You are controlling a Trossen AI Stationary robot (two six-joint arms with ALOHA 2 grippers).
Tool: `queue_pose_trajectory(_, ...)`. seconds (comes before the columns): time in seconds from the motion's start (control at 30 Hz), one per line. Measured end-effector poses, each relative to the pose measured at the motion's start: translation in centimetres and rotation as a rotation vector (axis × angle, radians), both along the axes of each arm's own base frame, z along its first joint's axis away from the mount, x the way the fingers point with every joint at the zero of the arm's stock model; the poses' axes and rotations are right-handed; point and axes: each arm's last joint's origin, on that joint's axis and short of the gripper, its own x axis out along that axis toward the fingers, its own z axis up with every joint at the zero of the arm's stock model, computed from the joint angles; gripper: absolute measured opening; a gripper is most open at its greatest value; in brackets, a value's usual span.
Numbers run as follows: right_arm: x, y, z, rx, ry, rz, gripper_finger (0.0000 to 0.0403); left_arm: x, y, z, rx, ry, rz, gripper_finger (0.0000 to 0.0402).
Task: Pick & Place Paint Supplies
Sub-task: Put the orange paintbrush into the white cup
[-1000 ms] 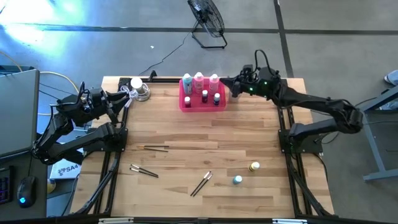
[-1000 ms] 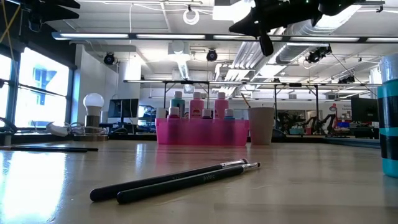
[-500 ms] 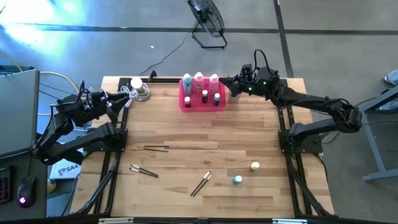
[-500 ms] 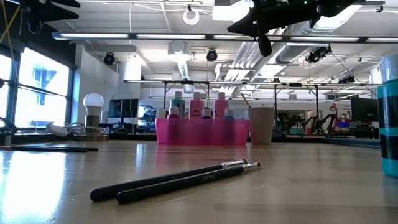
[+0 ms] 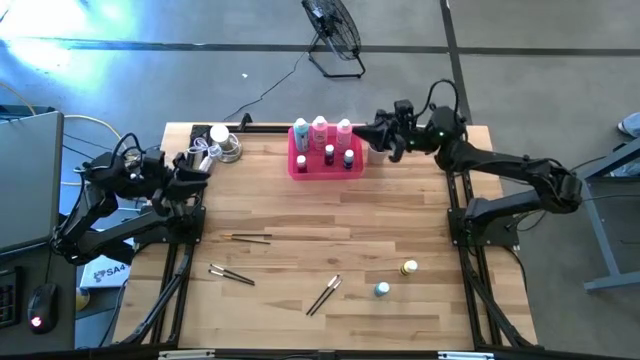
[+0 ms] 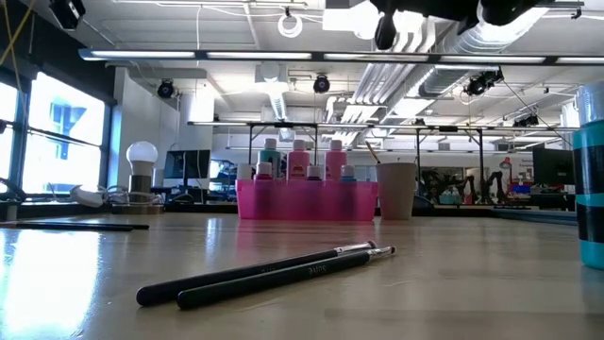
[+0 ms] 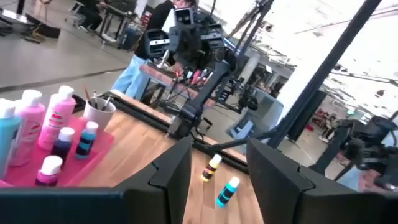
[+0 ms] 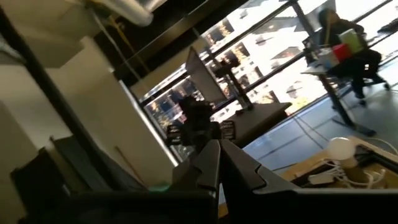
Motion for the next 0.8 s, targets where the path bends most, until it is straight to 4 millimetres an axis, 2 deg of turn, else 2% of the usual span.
queue_pose_trajectory(0.17, 0.7, 1.7, -0.2, -0.057, 0.018, 0.054, 0.0003, 0.0, 0.1, -0.9, -0.043, 0.082, 0.038, 0.0152)
queue_pose_trajectory(0.3, 1.2, 2.5, -0.5, -0.066, 0.042, 0.012, 0.0003, 0.0, 0.2, -1.7, -0.082, 0.162, 0.079, 0.0152)
queue_pose_trajectory(0.5, 1.2, 2.6, -0.5, -0.057, 0.039, 0.000, 0.0003, -0.1, 0.3, -2.0, -0.101, 0.190, 0.121, 0.0152)
queue_pose_trajectory(0.8, 1.2, 2.5, -0.5, -0.023, 0.039, -0.007, 0.0003, 0.2, 0.2, -2.2, -0.211, 0.208, 0.045, 0.0152)
